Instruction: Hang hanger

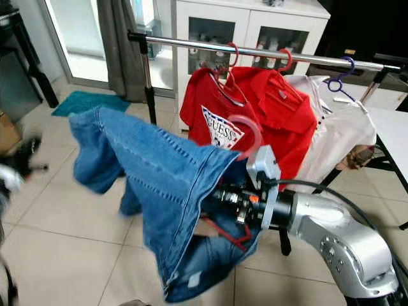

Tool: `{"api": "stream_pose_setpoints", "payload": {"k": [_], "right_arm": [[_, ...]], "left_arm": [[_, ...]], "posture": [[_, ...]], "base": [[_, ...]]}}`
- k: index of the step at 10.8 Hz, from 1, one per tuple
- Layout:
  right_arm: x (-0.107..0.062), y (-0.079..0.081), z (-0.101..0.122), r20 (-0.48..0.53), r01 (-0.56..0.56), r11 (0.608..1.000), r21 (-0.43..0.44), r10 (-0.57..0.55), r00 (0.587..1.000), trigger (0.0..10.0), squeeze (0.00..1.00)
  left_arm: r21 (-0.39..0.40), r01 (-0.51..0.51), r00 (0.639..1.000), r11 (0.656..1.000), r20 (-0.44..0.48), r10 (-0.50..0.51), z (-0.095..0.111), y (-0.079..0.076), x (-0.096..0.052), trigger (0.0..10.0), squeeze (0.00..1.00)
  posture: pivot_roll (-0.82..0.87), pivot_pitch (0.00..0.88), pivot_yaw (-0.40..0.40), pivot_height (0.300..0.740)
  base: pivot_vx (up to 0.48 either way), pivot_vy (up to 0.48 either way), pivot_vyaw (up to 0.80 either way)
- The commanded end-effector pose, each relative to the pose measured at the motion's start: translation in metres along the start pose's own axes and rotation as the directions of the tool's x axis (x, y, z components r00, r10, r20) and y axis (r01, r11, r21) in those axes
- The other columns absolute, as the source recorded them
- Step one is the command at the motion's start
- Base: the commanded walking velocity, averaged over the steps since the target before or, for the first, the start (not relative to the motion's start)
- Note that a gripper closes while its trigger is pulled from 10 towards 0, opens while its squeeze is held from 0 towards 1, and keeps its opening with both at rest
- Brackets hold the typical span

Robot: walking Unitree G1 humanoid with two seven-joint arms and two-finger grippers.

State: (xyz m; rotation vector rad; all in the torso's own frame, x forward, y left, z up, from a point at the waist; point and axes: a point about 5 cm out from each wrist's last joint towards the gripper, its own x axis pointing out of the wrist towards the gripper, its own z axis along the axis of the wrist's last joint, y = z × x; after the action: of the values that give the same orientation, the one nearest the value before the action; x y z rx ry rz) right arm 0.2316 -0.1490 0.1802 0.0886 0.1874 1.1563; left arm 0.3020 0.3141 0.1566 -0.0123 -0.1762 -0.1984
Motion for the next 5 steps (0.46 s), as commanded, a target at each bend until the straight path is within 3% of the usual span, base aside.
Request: {"api": "stream_pose_setpoints", "payload": {"k": [1, 2, 3, 5], "right_arm": [[-0.001, -0.004, 0.007, 0.018, 0.025, 0.999, -0.029, -0.024, 1.000, 10.0, 0.00], [-0.001, -0.003, 0.008, 0.017, 0.022, 0.999, -0.031, -0.021, 1.000, 10.0, 0.00], [-0.001, -0.003, 0.008, 0.013, 0.012, 0.999, -0.038, -0.012, 1.000, 10.0, 0.00], [-0.001, -0.001, 0.009, -0.004, -0.035, 0.998, -0.057, 0.035, 0.999, 10.0, 0.00]], "left_arm": [[0.147, 0.132, 0.991, 0.980, 0.007, -0.135, 0.014, -0.012, 0.009, 10.0, 1.00], [0.231, 0.234, 0.971, 0.944, 0.000, -0.241, 0.028, -0.015, 0.017, 10.0, 1.00], [0.213, 0.310, 0.949, 0.927, -0.004, -0.316, 0.042, -0.010, 0.022, 10.0, 1.00], [0.213, 0.501, 0.865, 0.839, -0.096, -0.492, 0.070, -0.006, 0.028, 10.0, 1.00]], "posture": [[-0.13, 0.000, 0.023, 0.740], [-0.13, 0.000, 0.020, 0.740], [-0.12, 0.000, 0.017, 0.740], [-0.12, 0.000, 0.012, 0.740]], "base": [[0.000, 0.000, 0.00], [0.000, 0.000, 0.00], [0.000, 0.000, 0.00], [0.000, 0.000, 0.00]]}}
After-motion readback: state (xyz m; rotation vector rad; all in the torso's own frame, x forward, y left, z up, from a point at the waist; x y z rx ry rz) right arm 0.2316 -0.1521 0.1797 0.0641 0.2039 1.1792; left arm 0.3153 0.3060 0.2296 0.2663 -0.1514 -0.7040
